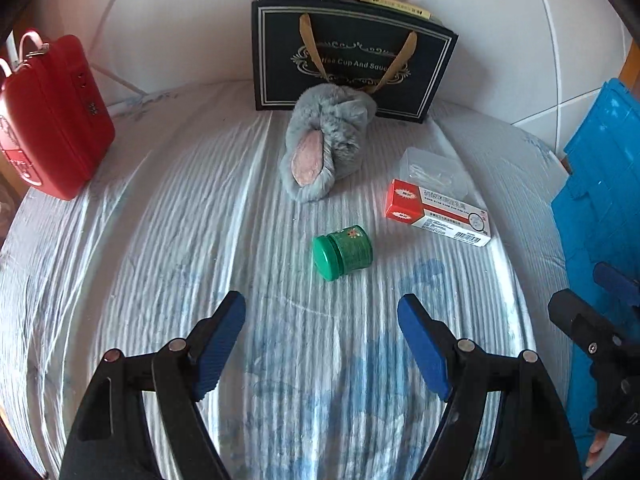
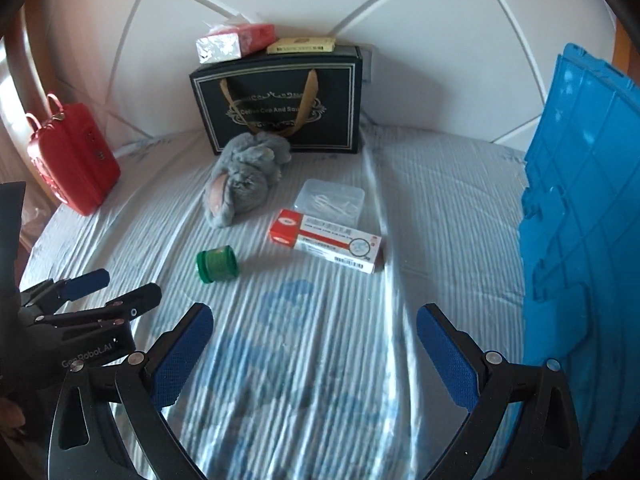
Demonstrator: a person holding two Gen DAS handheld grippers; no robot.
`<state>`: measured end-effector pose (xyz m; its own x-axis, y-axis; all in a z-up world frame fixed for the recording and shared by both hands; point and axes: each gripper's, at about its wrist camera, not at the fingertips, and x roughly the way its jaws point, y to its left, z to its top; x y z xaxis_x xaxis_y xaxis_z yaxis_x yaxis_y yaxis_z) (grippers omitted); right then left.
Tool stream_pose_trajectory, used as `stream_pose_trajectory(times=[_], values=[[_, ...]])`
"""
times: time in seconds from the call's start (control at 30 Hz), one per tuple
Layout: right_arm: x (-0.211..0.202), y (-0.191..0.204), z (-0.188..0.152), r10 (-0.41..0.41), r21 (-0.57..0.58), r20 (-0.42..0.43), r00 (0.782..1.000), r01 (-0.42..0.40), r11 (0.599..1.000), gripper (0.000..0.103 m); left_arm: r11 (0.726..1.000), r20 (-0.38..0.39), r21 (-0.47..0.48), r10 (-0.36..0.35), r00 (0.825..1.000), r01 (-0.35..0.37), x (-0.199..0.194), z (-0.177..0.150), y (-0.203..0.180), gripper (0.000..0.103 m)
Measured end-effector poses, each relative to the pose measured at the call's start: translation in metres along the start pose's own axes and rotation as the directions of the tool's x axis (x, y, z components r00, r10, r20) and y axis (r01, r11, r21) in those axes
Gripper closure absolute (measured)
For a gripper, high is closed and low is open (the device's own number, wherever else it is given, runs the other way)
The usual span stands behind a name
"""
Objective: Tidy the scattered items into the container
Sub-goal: 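Withdraw both grippers from the crate back toward the bed, then grasp the green jar with the left gripper while the right grasps the red-and-white ointment box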
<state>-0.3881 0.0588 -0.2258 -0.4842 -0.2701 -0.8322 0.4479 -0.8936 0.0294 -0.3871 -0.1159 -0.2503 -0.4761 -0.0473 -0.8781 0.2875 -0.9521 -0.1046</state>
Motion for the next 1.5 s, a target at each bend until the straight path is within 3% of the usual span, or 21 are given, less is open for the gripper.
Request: stream_pose_trajectory(times=[0.2, 0.33, 0.43, 0.6, 0.93, 1.03, 1.13, 1.23, 1.3, 1.4, 1.43, 1.5], values=[[0.057, -0.023, 0.001, -0.029, 0.053, -0.062, 0.998, 0.032, 0.998, 0.000, 1.000, -0.047, 0.028, -0.009, 0.999, 0.010, 0.060, 0.018, -0.012, 0.025], [0.077, -0.030, 0.005, -0.027, 0.059, -0.053, 0.998, 0.030, 0.998, 0.000, 1.000, -0.073, 0.011, -0.013, 0.997, 0.014, 0.080, 0.022, -0.012, 0.025], [0.089, -0.031, 0.015, 0.002, 0.059, -0.019, 1.000, -0.001, 0.998, 0.000, 1.000, -0.079, 0.012, -0.010, 0.997, 0.011, 0.087, 0.022, -0.011, 0.027], [0.116, -0.018, 0.032, 0.045, -0.013, -0.027, 0.999, -0.046, 0.999, 0.000, 1.000, -0.054, 0.015, 0.005, 0.999, -0.004, 0.092, 0.021, -0.006, 0.049], [0.166, -0.029, 0.050, 0.081, -0.074, -0.056, 0.995, -0.085, 0.994, 0.000, 0.999, -0.033, 0.041, 0.020, 0.999, -0.018, 0.093, 0.023, -0.004, 0.049], [0.164, -0.028, 0.040, 0.157, -0.039, -0.137, 0.978, -0.164, 0.986, 0.000, 0.998, -0.028, 0.056, 0.030, 0.999, -0.028, 0.091, 0.019, 0.000, 0.049], [0.157, -0.013, 0.019, 0.273, -0.028, -0.217, 0.937, -0.286, 0.958, 0.000, 0.998, -0.028, 0.057, 0.037, 0.999, -0.036, 0.088, 0.016, 0.005, 0.049], [0.145, 0.004, 0.010, 0.273, -0.057, -0.205, 0.940, -0.290, 0.955, 0.000, 0.998, -0.025, 0.051, 0.041, 0.999, -0.039, 0.087, 0.014, 0.009, 0.049], [0.141, 0.010, 0.012, 0.237, -0.071, -0.170, 0.956, -0.252, 0.965, 0.006, 0.998, -0.026, 0.047, 0.040, 0.999, -0.039, 0.087, 0.013, 0.010, 0.049], [0.145, 0.012, 0.023, 0.183, -0.073, -0.147, 0.972, -0.195, 0.978, 0.035, 0.998, -0.023, 0.047, 0.047, 0.999, -0.046, 0.088, 0.013, 0.010, 0.049], [0.148, 0.013, 0.026, 0.173, -0.075, -0.147, 0.974, -0.185, 0.980, 0.041, 0.998, -0.022, 0.048, 0.052, 0.998, -0.051, 0.088, 0.012, 0.010, 0.049], [0.162, 0.014, 0.028, 0.157, -0.081, -0.182, 0.971, -0.174, 0.981, 0.041, 0.997, -0.018, 0.051, 0.056, 0.998, -0.055, 0.088, 0.013, 0.009, 0.049]])
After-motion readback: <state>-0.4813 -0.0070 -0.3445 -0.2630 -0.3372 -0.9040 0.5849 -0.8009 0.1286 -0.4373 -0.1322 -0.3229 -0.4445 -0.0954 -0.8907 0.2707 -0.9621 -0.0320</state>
